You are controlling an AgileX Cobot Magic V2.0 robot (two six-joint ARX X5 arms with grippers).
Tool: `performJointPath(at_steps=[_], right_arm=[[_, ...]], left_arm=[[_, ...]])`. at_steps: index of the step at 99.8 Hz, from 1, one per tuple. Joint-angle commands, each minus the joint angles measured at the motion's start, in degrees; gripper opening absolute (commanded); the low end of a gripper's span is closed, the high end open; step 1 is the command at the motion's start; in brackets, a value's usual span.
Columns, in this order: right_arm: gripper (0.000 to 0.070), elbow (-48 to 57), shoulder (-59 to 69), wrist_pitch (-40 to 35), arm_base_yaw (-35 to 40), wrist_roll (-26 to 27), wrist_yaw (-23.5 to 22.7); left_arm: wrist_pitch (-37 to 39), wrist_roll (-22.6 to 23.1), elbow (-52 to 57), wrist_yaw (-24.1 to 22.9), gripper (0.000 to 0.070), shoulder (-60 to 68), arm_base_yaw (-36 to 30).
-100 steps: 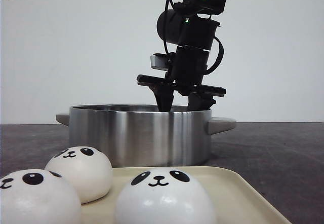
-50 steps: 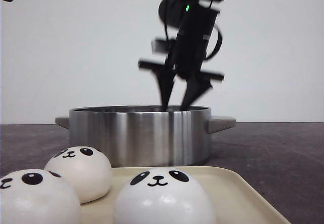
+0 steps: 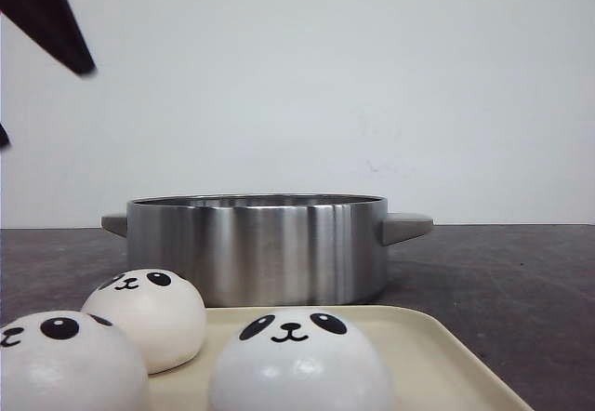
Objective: Steam buns
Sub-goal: 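Lower the left gripper onto the bun nearest it and grasp it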
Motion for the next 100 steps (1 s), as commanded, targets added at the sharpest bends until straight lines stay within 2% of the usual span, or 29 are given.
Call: performJointPath(at_steps=[1, 17, 31, 56, 83, 87, 100], right_arm=[[0.0002, 0.87, -2.25, -0.07, 3.63, -0.37, 3.87], [0.0002, 0.87, -8.00, -0.94, 10.16, -0.37, 13.66], [0.0002, 0.87, -10.53, -3.48, 11.54, -0.20, 17.90], [0.0002, 0.87, -11.54, -8.33, 11.56, 1.60, 18.34], [0.0002, 0.87, -11.54, -8.55, 11.61, 2.60, 18.32], [0.0002, 0.87, -11.54, -8.57, 11.61, 2.60, 18.32], [0.0002, 0.87, -11.54, -8.96, 11.61, 2.60, 18.32]], left_arm=[[1.05, -2.95, 0.72, -0.96, 0.0554, 3.85, -1.53], [2.21, -3.45, 0.72, -3.52, 0.0554, 13.90, -4.70], [5.64, -3.69, 0.72, -5.01, 0.0555, 21.11, -5.97], [11.65, -5.92, 1.09, -5.86, 0.0557, 28.02, -6.58], [13.00, -6.67, 1.09, -7.96, 0.0546, 31.19, -6.56], [12.87, -6.64, 1.09, -7.96, 0.0527, 31.56, -6.58], [11.43, -6.62, 1.09, -7.93, 0.0335, 32.22, -6.64]])
